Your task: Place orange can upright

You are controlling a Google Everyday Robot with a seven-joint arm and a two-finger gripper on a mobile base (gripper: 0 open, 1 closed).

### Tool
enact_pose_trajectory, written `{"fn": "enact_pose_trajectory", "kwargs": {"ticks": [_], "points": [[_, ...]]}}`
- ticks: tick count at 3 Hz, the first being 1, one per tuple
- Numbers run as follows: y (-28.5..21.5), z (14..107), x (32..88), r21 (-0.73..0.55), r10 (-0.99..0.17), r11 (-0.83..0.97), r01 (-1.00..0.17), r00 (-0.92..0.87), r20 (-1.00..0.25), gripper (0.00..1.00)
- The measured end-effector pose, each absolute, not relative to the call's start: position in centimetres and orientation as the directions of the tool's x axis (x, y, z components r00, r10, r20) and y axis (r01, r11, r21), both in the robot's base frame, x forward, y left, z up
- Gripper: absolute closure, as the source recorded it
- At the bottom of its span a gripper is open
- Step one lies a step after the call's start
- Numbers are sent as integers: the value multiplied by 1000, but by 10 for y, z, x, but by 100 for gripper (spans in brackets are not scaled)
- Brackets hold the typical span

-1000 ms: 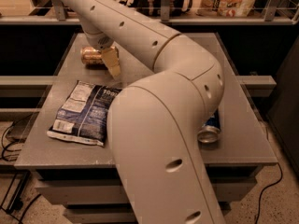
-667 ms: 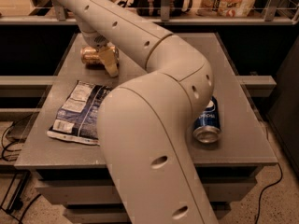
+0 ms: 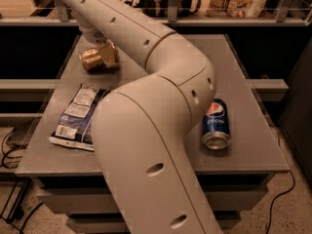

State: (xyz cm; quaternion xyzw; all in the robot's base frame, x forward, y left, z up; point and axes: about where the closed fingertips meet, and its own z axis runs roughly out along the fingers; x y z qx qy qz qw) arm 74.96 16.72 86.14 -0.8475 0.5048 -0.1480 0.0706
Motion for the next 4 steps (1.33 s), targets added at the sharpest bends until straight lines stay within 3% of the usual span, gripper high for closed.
{"fn": "enact_pose_trajectory", "kwargs": {"ticks": [1,2,4], "points": [[169,870,748,-291,-883,-469,-834,446,147,88],[170,873,742,-315,-891,-446,-838,450,66,100],[167,883,724,-426,-845,-345,-836,475,-247,100]]}}
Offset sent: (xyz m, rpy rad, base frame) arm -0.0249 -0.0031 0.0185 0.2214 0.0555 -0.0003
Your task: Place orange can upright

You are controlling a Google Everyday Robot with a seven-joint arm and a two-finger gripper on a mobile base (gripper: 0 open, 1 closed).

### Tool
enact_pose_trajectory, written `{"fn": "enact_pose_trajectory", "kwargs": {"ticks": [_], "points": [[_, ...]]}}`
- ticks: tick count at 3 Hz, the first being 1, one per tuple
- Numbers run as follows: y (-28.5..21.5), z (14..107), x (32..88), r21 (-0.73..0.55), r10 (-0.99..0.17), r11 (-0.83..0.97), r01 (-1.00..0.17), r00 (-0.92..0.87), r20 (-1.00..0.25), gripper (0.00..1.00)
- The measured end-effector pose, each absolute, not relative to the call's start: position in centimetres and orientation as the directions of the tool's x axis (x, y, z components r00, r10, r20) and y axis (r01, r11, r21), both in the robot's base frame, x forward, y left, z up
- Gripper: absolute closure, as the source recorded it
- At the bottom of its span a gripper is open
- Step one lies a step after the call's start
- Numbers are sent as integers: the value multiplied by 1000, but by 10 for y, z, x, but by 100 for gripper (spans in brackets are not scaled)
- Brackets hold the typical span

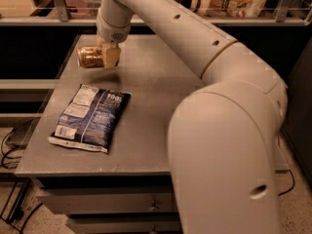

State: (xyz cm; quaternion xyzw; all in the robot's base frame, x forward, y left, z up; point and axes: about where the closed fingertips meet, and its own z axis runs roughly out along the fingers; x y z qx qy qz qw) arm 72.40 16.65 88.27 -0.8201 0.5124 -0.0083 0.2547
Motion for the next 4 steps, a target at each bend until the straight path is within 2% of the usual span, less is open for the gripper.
{"fn": "enact_pose_trajectory", "kwargs": {"ticks": [2,4], "points": [[127,908,706,-527,-771,-204,-825,467,-432,100],[77,913,701,-538,-704,-52,-841,413,-578,100]]}}
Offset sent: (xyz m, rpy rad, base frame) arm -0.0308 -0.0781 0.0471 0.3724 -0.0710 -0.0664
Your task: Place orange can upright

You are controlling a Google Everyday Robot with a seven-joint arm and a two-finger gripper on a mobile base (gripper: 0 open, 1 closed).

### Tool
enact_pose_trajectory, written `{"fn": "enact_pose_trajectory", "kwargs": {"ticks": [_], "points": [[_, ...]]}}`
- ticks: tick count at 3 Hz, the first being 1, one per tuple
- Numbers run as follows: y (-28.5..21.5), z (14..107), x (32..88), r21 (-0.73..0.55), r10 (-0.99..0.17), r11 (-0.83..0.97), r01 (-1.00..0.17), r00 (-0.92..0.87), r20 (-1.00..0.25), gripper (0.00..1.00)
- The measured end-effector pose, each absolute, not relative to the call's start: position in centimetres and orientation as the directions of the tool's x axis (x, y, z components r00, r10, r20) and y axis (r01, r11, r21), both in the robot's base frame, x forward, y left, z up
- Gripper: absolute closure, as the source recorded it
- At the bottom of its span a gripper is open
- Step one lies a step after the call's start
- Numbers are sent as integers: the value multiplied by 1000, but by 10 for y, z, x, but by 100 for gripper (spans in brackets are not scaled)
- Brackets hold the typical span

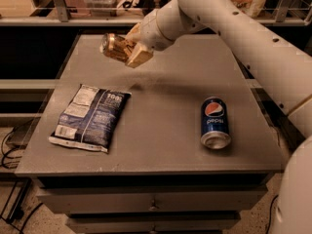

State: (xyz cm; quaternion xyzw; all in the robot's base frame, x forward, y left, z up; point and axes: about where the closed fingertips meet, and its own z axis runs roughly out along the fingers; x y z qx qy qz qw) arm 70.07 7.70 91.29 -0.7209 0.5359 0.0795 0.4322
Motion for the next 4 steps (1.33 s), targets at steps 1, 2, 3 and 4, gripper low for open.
{"fn": "enact_pose_trajectory", "kwargs": {"ticks": [1,2,3,4], "points": [[72,913,700,-533,-702,-42,-845,405,-586,100],[70,911,702,-529,-687,-10,-848,391,-613,100],[63,908,705,-515,-628,70,-854,364,-688,100],[49,909,706,-497,-565,162,-853,333,-755,100]]}}
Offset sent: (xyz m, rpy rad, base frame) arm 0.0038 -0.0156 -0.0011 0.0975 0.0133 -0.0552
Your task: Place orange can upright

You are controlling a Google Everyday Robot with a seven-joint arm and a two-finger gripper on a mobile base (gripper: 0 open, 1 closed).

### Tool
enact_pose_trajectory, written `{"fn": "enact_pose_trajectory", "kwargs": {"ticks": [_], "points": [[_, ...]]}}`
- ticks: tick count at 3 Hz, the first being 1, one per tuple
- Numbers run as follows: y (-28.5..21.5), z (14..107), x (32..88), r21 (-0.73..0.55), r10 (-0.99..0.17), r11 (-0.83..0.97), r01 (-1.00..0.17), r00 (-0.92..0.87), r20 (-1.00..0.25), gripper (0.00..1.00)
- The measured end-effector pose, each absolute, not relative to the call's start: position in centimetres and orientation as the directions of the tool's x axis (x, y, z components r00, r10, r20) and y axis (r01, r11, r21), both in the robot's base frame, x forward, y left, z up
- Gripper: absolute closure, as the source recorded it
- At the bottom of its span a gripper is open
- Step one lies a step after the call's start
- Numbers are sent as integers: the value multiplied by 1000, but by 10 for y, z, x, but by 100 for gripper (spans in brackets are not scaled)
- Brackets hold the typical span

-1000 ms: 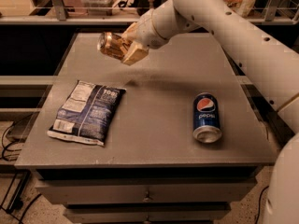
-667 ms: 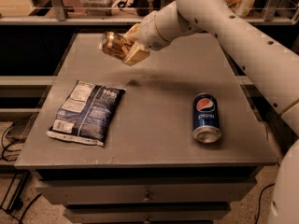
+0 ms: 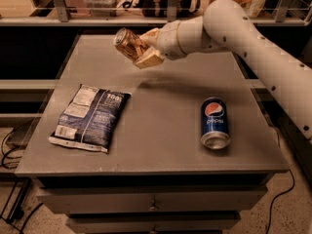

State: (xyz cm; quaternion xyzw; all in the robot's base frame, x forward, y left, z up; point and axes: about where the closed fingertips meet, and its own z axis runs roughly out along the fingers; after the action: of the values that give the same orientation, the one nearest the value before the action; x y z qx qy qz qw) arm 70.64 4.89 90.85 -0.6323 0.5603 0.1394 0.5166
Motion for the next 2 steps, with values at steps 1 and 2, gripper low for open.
{"fn": "enact_pose_trajectory", "kwargs": {"ticks": [1,2], "points": [[33,907,708,-475,-517,241,-847,302,-801,100],[14,898,710,-438,-476,315,-842,259,-841,100]]}}
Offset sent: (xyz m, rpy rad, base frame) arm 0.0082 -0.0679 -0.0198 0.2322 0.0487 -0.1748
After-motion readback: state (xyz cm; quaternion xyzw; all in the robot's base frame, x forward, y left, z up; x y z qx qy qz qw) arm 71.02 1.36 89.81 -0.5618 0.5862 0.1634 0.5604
